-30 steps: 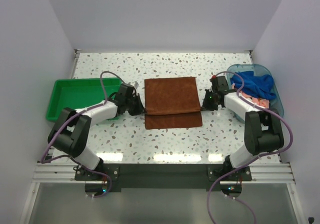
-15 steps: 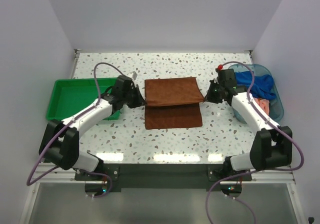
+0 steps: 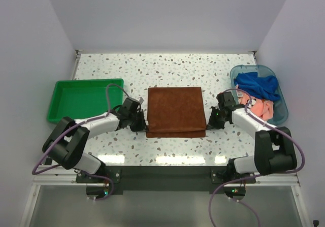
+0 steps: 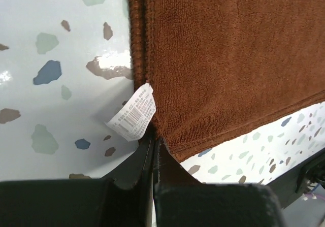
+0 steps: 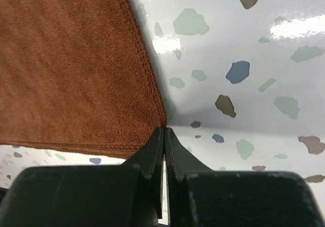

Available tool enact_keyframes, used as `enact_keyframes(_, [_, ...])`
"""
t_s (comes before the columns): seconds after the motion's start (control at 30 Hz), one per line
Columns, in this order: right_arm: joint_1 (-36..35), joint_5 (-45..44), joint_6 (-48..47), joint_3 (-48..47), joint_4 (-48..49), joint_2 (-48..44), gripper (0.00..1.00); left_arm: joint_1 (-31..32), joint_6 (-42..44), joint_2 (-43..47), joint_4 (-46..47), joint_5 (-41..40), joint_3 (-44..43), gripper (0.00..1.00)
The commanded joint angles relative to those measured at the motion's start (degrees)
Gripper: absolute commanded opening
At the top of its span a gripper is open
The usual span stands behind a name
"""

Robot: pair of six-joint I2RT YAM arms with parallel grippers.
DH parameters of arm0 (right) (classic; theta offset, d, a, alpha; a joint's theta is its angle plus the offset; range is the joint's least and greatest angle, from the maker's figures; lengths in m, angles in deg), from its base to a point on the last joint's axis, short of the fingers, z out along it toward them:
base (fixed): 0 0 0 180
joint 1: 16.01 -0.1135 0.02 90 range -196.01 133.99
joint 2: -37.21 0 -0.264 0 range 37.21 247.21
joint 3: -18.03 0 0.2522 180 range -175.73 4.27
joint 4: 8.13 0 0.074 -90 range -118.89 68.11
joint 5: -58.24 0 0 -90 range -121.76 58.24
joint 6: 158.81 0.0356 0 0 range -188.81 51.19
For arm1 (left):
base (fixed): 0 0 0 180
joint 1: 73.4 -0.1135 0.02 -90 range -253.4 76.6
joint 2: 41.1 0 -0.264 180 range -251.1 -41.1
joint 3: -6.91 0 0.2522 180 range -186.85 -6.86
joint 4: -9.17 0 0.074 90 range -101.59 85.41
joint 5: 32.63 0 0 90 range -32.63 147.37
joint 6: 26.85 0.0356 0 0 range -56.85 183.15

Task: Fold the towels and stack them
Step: Fold the towel

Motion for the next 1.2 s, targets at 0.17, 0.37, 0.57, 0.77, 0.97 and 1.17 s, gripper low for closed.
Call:
enact_keyframes(0.17, [0.1,-1.7,0.5,0.9,3.8,1.2,0.00,0.3,0.3,-0.6,2.3,-2.1,-1.3,0.00])
enact_keyframes(0.37, [0.2,-2.8,-1.2,-5.6,-3.4,-2.5,0.00,0.3,1.9,2.5,-5.9,-5.3,-9.1,0.00])
enact_keyframes(0.57, [0.0,-1.3,-2.2,-11.3,-11.6,-8.0,0.00,0.3,3.9,7.7,-16.7,-8.6,-15.3,0.00])
enact_keyframes(0.77, [-0.5,0.3,0.1,-3.8,-11.8,-12.2,0.00,0.5,4.3,9.8,-15.8,-4.7,-8.8,0.00])
enact_keyframes(0.97, [-0.7,0.4,2.4,3.6,-6.1,-9.3,0.00,0.7,4.9,4.5,-7.9,-1.4,-2.1,0.00])
enact_keyframes(1.17, [-1.1,0.0,3.2,6.1,-2.1,-4.3,0.00,1.3,5.0,-0.5,-3.9,-0.4,-0.9,0.00])
